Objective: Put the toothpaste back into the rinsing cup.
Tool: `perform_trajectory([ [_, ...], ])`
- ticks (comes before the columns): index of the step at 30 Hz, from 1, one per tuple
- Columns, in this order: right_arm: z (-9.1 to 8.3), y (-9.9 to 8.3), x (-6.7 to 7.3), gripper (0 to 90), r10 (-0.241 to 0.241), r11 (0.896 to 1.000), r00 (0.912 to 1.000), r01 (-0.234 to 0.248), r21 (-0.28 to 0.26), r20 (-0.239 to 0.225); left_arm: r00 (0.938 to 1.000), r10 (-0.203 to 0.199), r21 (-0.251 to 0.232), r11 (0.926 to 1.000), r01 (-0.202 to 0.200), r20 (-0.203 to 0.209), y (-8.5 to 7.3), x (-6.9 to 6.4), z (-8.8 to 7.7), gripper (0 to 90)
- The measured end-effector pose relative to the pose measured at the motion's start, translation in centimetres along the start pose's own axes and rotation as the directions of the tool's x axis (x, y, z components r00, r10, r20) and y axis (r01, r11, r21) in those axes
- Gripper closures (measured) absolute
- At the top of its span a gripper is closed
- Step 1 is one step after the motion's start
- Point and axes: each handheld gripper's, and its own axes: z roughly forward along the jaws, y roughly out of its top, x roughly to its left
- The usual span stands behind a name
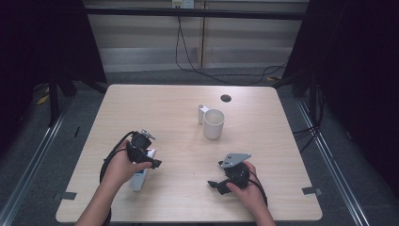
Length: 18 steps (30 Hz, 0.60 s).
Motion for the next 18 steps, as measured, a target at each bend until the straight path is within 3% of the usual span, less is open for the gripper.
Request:
perform_trajectory([
  [5,0.0,0.0,0.0,14.8,-0.002,1.0,1.0,0.002,-0.001,0.0,0.9999,-0.002,0.012,0.9999,0.002,-0.016,-0.6,0.5,-0.3,28.0],
  [7,0.0,0.0,0.0,14.8,-0.002,1.0,1.0,0.002,0.0,0.001,0.9996,-0.022,0.007,0.9997,0.023,-0.02,-0.9,0.7,-0.4,28.0],
  [9,0.0,0.0,0.0,14.8,-0.002,1.0,1.0,0.002,-0.001,0.001,0.9997,-0.01,0.021,0.9997,0.01,-0.024,-1.0,1.0,-0.5,27.8],
  [15,0.0,0.0,0.0,14.8,-0.002,1.0,1.0,0.002,0.0,0.001,0.9978,-0.063,0.022,0.9978,0.063,-0.022,-2.2,1.4,-0.7,28.0],
  [18,0.0,0.0,0.0,14.8,-0.002,1.0,1.0,0.002,0.0,0.001,0.9979,-0.06,0.042,0.9972,0.061,-0.023,-2.6,1.6,-0.7,28.0],
])
